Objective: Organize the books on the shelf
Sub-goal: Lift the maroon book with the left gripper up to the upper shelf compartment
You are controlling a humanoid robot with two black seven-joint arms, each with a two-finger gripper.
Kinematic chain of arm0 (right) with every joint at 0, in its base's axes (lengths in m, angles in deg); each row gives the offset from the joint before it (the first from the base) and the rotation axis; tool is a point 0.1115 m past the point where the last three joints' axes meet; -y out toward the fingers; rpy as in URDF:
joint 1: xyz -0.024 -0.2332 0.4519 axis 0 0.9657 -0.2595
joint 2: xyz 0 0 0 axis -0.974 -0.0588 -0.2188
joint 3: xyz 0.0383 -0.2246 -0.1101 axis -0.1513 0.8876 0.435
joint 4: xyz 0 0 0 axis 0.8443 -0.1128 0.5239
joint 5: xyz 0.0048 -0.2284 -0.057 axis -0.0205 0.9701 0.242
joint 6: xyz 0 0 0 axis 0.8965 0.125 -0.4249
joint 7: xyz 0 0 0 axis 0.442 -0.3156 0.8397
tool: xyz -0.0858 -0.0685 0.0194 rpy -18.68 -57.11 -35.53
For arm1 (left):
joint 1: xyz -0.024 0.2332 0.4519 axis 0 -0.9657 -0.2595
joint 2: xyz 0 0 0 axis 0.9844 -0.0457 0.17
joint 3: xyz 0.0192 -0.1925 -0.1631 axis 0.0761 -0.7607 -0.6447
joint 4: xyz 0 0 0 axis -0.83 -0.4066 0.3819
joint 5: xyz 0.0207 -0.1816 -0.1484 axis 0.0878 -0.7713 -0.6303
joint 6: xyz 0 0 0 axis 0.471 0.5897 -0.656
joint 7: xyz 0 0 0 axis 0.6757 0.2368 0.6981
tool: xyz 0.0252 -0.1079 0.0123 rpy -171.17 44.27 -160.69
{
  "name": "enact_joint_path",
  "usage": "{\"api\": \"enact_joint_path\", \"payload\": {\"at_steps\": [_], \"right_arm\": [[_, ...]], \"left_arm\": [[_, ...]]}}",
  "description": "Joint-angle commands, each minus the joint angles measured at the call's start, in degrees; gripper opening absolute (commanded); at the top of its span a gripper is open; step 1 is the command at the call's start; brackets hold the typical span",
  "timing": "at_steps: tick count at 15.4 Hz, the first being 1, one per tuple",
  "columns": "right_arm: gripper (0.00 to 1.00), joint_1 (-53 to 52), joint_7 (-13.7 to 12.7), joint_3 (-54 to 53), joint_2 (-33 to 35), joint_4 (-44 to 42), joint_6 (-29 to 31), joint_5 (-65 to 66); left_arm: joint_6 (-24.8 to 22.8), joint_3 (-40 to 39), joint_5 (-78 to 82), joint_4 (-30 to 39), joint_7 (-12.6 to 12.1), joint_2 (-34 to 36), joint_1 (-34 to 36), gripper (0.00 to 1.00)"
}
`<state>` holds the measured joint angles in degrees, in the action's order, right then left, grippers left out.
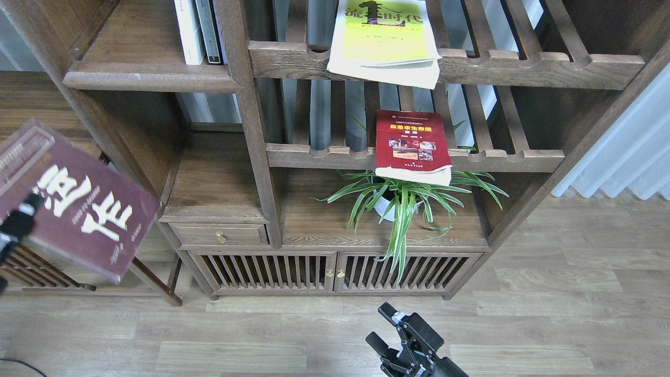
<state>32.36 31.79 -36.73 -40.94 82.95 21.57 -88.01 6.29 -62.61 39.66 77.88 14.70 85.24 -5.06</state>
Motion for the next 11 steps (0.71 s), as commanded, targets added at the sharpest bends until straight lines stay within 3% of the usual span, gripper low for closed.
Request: {"api": "enact_joint_path", "payload": {"at_steps": [1, 4, 11], "right_arm": [[0.99, 0.2, 0.0, 0.0, -0.2, -0.3, 0.0, 0.0], [0.99, 0.2, 0.0, 0.1, -0.2, -0.3, 0.0, 0.2], [0.99, 0.2, 0.0, 0.0, -0.1, -0.4, 0.0, 0.1]], "left_arm": [[0.0, 0.6, 0.0, 0.1, -0.2, 7.6, 9.0, 0.04], [0.0, 4.0, 0.2, 0.0, -2.7, 9.9, 19.0, 0.04], [0.0, 9.6, 7.4, -0.9, -4.7, 10.1, 28.7, 0.04]]}}
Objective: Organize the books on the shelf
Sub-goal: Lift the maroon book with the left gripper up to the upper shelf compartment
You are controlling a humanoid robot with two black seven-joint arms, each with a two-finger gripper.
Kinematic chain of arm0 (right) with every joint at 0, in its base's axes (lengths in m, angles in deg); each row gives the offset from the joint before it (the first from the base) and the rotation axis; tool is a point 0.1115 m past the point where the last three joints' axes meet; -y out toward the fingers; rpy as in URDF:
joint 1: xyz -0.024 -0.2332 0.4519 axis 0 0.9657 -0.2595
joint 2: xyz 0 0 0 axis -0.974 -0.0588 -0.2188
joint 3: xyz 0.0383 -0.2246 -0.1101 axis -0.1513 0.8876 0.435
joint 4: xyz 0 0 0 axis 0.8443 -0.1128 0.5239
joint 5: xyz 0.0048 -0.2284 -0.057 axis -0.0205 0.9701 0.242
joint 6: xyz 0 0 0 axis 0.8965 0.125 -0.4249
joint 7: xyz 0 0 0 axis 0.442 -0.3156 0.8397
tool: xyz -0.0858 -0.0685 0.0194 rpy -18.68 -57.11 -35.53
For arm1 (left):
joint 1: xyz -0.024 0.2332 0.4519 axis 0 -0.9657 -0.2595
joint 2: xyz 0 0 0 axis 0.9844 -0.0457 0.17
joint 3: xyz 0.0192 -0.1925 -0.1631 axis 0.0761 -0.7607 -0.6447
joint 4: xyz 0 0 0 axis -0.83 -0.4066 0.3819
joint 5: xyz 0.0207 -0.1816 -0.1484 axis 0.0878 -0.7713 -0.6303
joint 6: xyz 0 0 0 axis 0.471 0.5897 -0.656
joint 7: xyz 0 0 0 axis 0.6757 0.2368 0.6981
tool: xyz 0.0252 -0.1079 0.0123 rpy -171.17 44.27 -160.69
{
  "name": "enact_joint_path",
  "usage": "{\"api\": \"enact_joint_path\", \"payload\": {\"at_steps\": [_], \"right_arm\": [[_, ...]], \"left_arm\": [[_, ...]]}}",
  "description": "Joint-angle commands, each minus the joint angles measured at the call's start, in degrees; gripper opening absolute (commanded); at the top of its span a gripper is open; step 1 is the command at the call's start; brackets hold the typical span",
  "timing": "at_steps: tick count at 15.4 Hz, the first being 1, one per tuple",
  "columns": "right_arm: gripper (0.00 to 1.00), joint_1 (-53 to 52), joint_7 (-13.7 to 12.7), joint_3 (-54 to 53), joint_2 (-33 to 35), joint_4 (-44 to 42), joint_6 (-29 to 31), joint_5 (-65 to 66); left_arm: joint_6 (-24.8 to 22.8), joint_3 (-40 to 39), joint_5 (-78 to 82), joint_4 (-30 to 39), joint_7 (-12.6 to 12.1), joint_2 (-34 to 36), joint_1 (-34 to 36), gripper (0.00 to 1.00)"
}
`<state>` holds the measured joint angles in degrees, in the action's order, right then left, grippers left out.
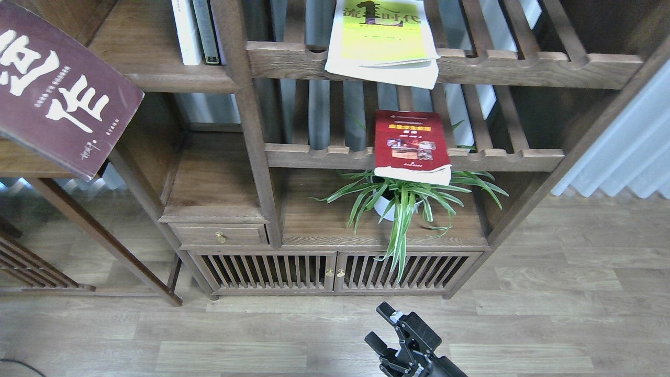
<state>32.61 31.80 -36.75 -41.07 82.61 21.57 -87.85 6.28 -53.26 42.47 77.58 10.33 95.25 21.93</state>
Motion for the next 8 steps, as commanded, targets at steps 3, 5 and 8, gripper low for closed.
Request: {"api": "enact_joint_path", "payload": {"at_steps": [3, 5, 8], "right_arm": [[0.99, -0.2, 0.0, -0.4, 0.2, -0.4, 0.0, -0.1], [0.99, -0.3, 0.0, -0.3, 0.1, -0.5, 0.0, -0.1], [0.99, -0.9, 0.0, -0.1, -0.1, -0.8, 0.0, -0.1]], "left_arm": [[0.0, -2.3, 10.2, -2.3, -0.6, 3.7, 2.0, 0.04], [0.0, -2.4, 11.1, -3.6, -0.6, 4.5, 4.0, 0.04], [0.0, 0.9, 16.2, -7.7, -0.4, 3.8, 13.0, 0.04]]}}
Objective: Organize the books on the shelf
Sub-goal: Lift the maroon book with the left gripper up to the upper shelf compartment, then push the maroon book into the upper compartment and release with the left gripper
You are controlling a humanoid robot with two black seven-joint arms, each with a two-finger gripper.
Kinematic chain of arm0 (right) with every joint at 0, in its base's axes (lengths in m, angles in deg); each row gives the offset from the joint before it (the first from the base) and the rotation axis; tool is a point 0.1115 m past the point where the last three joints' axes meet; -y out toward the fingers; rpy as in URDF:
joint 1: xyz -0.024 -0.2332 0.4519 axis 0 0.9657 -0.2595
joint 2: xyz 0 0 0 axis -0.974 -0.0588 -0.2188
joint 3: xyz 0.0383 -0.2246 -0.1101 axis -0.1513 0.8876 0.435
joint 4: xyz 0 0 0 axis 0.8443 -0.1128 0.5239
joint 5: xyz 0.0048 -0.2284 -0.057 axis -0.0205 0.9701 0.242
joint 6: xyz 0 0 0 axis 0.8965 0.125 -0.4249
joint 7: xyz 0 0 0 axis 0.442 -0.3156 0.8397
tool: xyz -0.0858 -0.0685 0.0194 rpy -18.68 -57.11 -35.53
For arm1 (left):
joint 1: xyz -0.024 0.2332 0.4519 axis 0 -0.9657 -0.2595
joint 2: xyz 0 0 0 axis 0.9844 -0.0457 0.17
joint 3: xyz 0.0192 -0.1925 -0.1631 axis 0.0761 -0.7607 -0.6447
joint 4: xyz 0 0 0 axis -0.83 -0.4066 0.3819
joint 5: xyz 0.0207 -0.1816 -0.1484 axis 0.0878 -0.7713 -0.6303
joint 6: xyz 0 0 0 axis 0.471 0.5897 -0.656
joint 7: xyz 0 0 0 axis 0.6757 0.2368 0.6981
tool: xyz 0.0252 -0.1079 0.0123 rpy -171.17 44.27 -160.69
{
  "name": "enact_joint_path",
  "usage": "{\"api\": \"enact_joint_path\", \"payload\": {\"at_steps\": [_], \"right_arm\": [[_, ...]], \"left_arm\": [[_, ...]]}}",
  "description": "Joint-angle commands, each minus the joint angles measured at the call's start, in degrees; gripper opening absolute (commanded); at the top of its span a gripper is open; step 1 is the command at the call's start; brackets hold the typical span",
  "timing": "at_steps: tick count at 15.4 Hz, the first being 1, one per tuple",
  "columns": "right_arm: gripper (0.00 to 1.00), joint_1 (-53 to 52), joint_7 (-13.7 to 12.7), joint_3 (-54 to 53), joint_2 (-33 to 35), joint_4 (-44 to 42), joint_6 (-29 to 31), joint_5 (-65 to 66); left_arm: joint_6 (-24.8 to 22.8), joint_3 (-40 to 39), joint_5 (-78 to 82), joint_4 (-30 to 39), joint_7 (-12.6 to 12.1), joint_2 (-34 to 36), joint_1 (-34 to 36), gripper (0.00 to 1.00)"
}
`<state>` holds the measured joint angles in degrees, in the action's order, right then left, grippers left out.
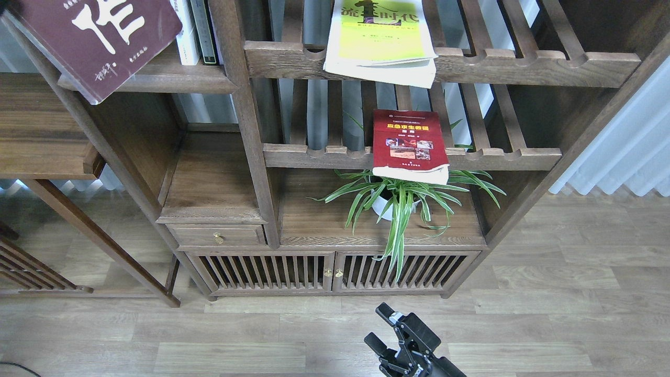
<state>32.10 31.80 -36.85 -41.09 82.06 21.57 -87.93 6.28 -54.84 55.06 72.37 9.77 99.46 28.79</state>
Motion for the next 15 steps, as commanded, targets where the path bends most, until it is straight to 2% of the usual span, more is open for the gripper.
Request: {"api": "enact_joint_path", "payload": {"at_steps": [1, 4, 7, 9, 15], "right_arm": [[0.99, -0.4, 0.0, -0.1, -0.1, -0.3, 0.0, -0.1], [0.99, -0.2, 0.0, -0.1, 0.0, -0.3, 0.0, -0.1], [0.99, -0.2, 0.0, -0.1, 0.0, -0.3, 0.0, -0.1], [0.99, -0.2, 0.0, -0.1, 0.0, -0.3, 0.0, -0.1], [0.99, -0.2, 0.0, -0.2, 0.0, -0.3, 0.0, -0.2]], "left_arm": [[0.0, 5.6, 3.9, -4.1, 0.3, -2.0, 9.4, 0.04], [0.0, 7.8, 9.2, -8.7, 0.4, -9.4, 15.2, 0.04], [0.0, 8.6, 12.4, -11.5, 0.5, -12.4, 18.1, 0.04], [0.0, 9.7, 14.6, -15.7, 0.7, -15.3, 22.0, 0.05], [0.0, 10.3, 15.5, -20.7, 1.3, -16.3, 26.1, 0.05]]}}
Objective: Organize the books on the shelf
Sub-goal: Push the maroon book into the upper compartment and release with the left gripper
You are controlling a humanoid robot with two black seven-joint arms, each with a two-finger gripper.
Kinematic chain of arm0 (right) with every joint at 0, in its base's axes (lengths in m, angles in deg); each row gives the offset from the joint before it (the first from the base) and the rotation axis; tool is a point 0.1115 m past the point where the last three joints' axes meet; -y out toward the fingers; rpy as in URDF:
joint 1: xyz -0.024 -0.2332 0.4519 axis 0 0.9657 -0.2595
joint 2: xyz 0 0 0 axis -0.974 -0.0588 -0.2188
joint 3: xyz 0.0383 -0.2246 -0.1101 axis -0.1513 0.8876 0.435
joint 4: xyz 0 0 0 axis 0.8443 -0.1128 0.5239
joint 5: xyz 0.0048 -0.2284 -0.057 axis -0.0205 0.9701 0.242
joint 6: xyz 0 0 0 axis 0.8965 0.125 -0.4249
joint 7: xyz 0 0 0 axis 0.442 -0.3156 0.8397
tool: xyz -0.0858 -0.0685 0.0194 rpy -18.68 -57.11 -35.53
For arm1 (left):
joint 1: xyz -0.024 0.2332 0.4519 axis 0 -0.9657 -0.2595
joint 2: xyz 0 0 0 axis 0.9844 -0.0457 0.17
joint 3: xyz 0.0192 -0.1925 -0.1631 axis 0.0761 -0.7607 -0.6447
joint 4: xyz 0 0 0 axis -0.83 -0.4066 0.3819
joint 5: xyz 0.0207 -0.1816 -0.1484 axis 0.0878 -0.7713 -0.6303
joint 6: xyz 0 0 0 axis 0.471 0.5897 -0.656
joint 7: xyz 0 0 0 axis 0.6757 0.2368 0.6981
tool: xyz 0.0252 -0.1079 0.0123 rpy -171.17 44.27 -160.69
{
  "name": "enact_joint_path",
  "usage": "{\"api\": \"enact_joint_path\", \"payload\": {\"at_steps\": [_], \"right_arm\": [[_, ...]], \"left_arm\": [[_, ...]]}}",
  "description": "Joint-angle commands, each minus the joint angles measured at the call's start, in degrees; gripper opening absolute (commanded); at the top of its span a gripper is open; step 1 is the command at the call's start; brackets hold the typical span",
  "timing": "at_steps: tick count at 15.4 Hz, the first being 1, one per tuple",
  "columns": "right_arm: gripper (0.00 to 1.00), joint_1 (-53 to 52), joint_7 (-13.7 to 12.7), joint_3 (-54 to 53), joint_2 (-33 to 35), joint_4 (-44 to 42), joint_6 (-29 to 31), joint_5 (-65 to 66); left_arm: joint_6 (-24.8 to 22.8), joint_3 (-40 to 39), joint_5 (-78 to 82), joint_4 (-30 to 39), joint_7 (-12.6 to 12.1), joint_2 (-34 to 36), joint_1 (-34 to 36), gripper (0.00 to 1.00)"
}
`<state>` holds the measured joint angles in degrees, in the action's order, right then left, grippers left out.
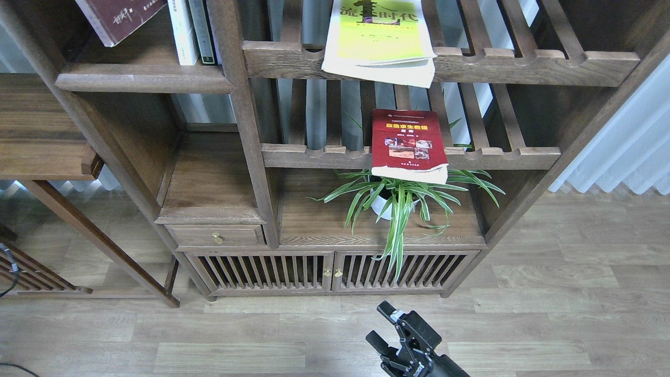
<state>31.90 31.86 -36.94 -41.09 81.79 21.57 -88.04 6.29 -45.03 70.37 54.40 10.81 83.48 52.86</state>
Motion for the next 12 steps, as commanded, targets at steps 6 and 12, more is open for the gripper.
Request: {"api": "enact_joint_path", "payload": {"at_steps": [6, 12], "right_arm": [[0.99, -0.1, 0.0, 0.1, -0.1, 0.0, 0.0, -0.1], [0.99, 0.0, 0.0, 0.0, -0.1, 0.0, 0.0, -0.1]], "left_arm": [[0.0, 1.4, 0.4, -7.3, 4.6, -2.4, 4.6, 0.05], [0.0, 2.5, 0.3, -15.7, 7.5, -5.8, 7.1, 0.06]]}}
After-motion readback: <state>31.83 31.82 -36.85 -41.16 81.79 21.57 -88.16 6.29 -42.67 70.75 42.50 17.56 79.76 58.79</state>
